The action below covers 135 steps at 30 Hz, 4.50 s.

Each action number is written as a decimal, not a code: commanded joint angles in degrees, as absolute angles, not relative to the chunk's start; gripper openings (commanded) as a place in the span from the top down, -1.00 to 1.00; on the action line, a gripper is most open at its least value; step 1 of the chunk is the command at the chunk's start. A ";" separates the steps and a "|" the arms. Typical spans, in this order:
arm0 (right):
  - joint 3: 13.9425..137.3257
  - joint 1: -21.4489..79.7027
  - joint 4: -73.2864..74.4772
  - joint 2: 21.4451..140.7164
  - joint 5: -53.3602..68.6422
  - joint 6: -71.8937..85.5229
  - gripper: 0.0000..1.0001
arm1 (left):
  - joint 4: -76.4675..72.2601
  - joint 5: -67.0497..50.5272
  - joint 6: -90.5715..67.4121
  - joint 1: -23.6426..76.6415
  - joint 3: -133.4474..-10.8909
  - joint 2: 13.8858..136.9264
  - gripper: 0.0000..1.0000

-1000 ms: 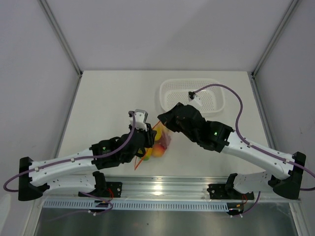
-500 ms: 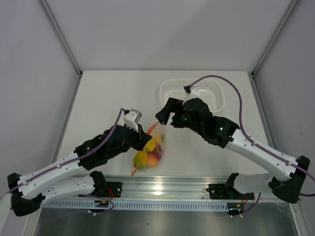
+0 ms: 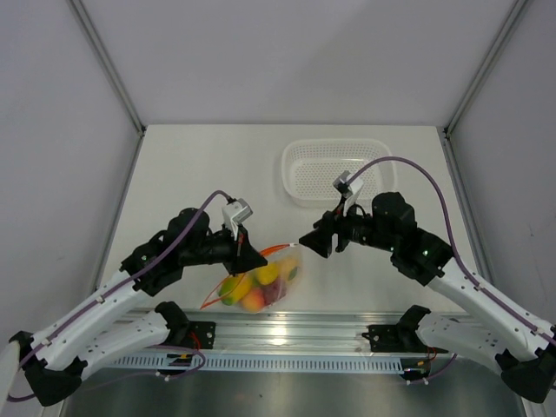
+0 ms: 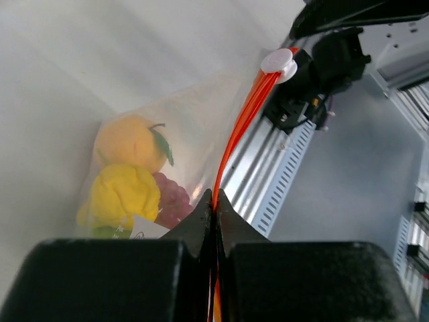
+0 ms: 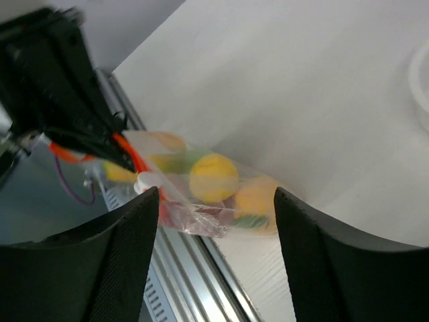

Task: Place the food in the zip-top bag and seal the zipper
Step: Adjust the zipper food storage bag at the center of the board, then zip the zipper food storage bag at the center of the board.

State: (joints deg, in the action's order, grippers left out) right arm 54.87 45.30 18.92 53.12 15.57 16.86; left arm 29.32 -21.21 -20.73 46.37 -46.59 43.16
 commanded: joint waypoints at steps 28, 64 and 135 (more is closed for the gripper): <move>45.79 44.74 2.29 55.90 51.68 6.76 0.69 | 28.74 -46.32 -16.44 39.55 -46.06 45.53 0.99; 43.07 41.48 -6.41 57.57 44.56 38.06 1.00 | 20.83 -10.90 -11.78 53.61 -46.59 43.86 -0.72; 41.57 41.48 -5.10 59.59 48.08 25.57 1.00 | 12.58 -25.57 -17.75 49.75 -46.49 47.29 -0.25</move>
State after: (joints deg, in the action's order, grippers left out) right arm 41.78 41.41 -2.31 59.66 48.95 25.02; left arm 17.12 -22.87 -14.98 50.68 -44.71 49.34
